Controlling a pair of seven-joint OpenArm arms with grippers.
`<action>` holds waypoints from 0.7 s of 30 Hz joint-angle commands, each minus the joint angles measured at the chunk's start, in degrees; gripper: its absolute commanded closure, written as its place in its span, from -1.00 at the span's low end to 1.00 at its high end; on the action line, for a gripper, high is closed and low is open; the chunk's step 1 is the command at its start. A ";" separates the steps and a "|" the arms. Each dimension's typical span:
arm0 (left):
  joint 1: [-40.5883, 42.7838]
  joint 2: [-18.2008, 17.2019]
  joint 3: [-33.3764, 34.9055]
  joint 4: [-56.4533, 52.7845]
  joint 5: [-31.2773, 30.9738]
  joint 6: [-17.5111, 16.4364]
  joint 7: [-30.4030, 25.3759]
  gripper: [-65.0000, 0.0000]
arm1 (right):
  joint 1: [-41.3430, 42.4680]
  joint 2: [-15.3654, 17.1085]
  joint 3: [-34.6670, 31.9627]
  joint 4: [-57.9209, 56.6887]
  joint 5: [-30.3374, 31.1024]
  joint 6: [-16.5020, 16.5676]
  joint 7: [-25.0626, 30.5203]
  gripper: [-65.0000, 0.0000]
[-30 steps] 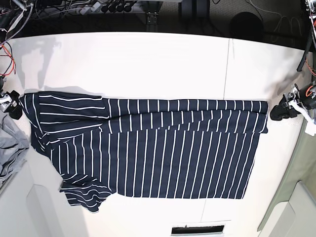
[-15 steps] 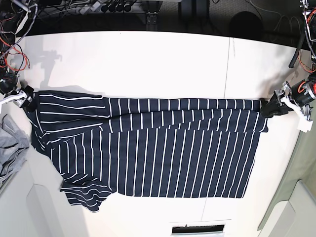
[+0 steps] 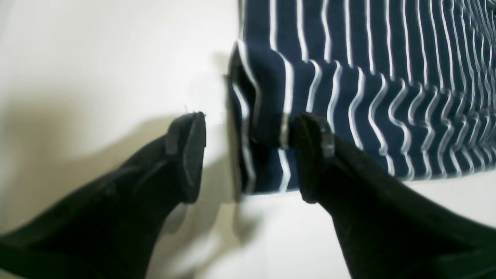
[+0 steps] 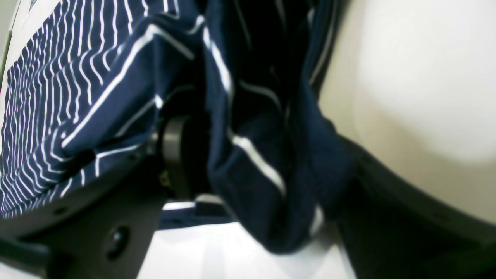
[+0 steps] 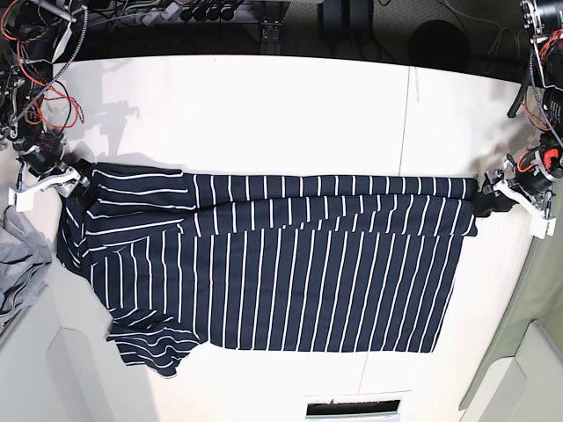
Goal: Layout the t-shirt on the table in an organized manner, then fold the t-shirt properly
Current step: 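Lift the shoulder edge with both grippers and fold it toward the hem, then lay the folded edge down and release both grippers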
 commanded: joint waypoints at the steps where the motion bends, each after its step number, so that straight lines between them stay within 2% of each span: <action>1: -2.14 -1.29 -0.35 -0.90 -1.11 -1.18 -0.98 -0.18 | 0.57 0.37 0.09 0.63 0.20 0.22 -0.24 -0.17; 3: -3.76 -1.27 -0.20 -3.23 -2.01 -2.26 0.17 -0.18 | 0.55 0.28 0.09 0.63 0.09 0.22 -0.50 -0.17; 8: -4.57 -0.72 3.58 -4.61 -2.73 -2.26 0.28 -0.18 | 0.55 0.31 0.09 0.63 -0.04 0.22 -0.81 -0.17; 14: -4.55 3.10 6.51 -4.61 1.90 -2.26 0.26 -0.17 | 0.57 0.31 0.09 0.63 0.07 0.22 -2.82 -0.17; 16: -4.52 4.28 6.51 -4.61 3.28 -1.62 0.26 -0.06 | 0.55 0.31 0.09 0.63 0.24 0.26 -3.10 -0.13; 17: -4.55 4.63 6.51 -4.61 4.02 -1.49 0.26 0.13 | 0.55 0.31 0.09 0.63 0.22 0.26 -3.13 -0.02; 18: -4.55 4.96 6.51 -4.61 4.83 -1.49 0.26 0.39 | 0.55 0.33 0.09 0.63 0.22 0.31 -3.17 0.19; 20: -4.52 5.25 6.51 -4.61 6.16 -1.51 0.28 0.97 | 0.55 0.35 0.09 0.63 0.24 0.39 -3.28 0.77; 21: -4.44 5.22 6.51 -4.59 6.32 -1.51 0.33 1.00 | 0.55 0.37 0.09 0.63 0.22 0.46 -3.28 1.00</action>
